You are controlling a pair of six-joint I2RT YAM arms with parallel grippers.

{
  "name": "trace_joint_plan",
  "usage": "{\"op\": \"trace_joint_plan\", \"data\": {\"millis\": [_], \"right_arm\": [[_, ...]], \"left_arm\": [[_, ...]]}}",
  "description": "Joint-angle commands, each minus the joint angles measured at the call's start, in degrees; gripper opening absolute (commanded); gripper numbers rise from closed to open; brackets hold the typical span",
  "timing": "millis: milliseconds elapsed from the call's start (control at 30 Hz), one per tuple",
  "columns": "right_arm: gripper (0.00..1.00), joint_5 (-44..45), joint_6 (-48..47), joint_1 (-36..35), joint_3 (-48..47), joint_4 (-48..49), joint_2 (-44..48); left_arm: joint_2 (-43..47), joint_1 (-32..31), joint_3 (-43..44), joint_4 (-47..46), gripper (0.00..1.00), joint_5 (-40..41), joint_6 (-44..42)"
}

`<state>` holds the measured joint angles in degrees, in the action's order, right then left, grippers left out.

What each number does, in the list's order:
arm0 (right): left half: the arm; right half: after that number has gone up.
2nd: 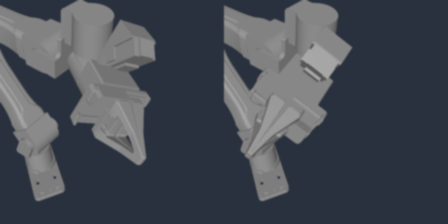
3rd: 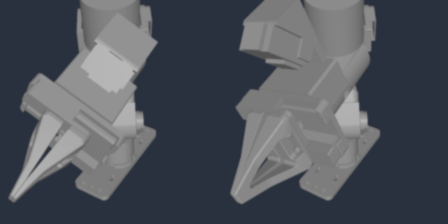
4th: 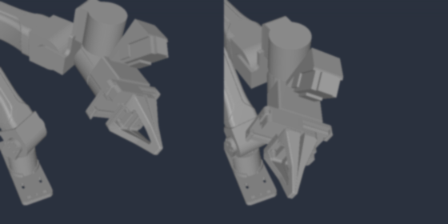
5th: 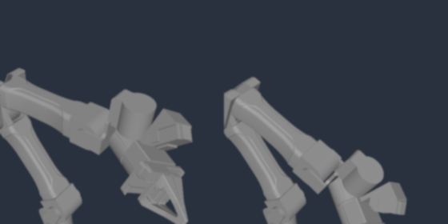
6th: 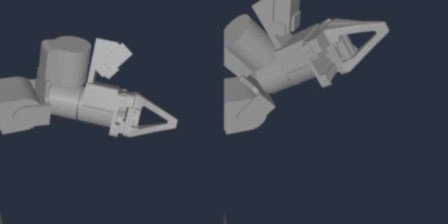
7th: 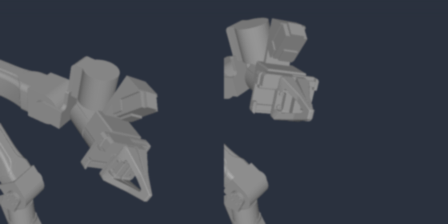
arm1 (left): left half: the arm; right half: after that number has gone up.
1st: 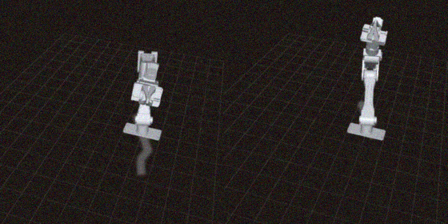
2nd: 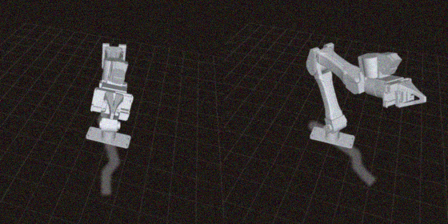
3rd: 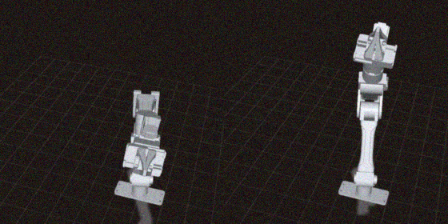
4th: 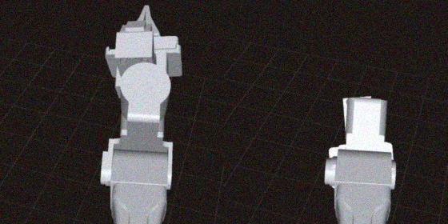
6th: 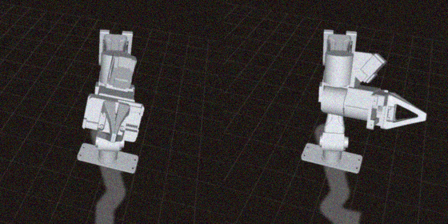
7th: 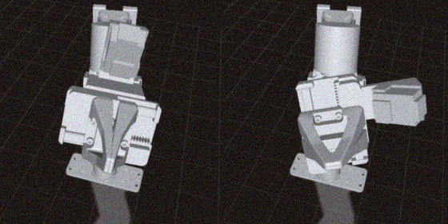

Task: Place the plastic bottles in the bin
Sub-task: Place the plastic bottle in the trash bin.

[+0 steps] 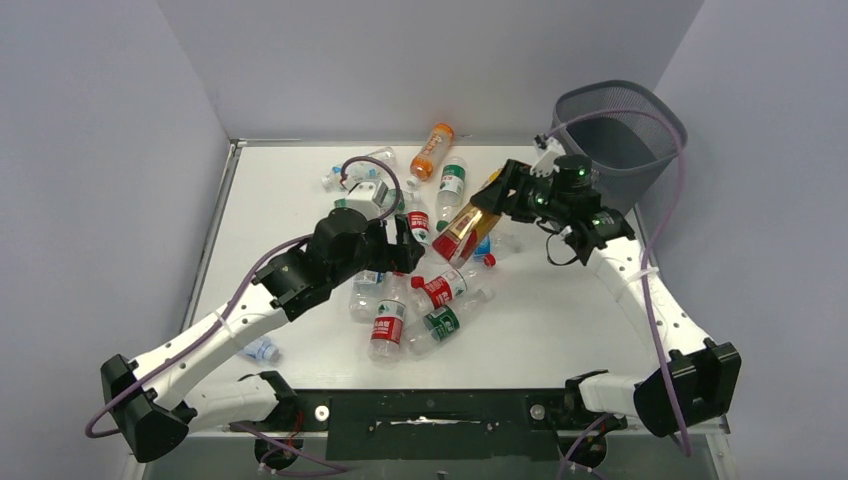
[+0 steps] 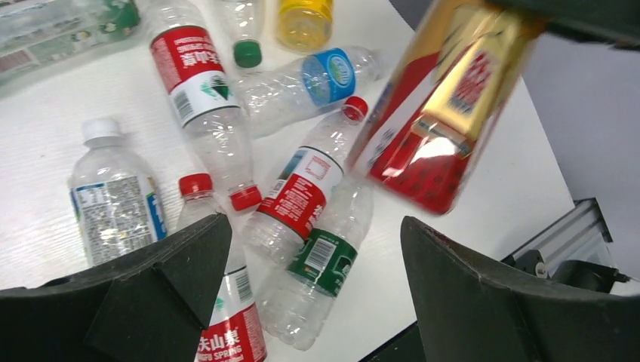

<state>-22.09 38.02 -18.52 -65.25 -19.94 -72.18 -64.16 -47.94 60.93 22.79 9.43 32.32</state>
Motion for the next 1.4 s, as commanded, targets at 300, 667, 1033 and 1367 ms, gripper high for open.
{"op": "trace_joint_plan", "data": {"millis": [300,667,1033,1367], "right_arm": [[0.46,2.22,-8.92,18.26,-25.37,-7.11,-2.61],[0.48,-4.71,-4.14,34.82,-29.05,-0.13,-4.76],[0.48,-13.55,5.38,49.92,-27.03,11.16,-7.69],[0.49,-15.19,12.12,54.91,-30.49,17.22,-14.52]], "left_arm": [[1.38,9.53,0.27,4.50,0.83,-1.56,1.50],[0.12,11.06,-0.37,7.42,0.84,-0.38,1.99],[-0.71,12.74,0.86,11.94,0.84,2.83,3.18],[-4.15,18.87,3.70,20.90,0.85,7.72,7.49]]}}
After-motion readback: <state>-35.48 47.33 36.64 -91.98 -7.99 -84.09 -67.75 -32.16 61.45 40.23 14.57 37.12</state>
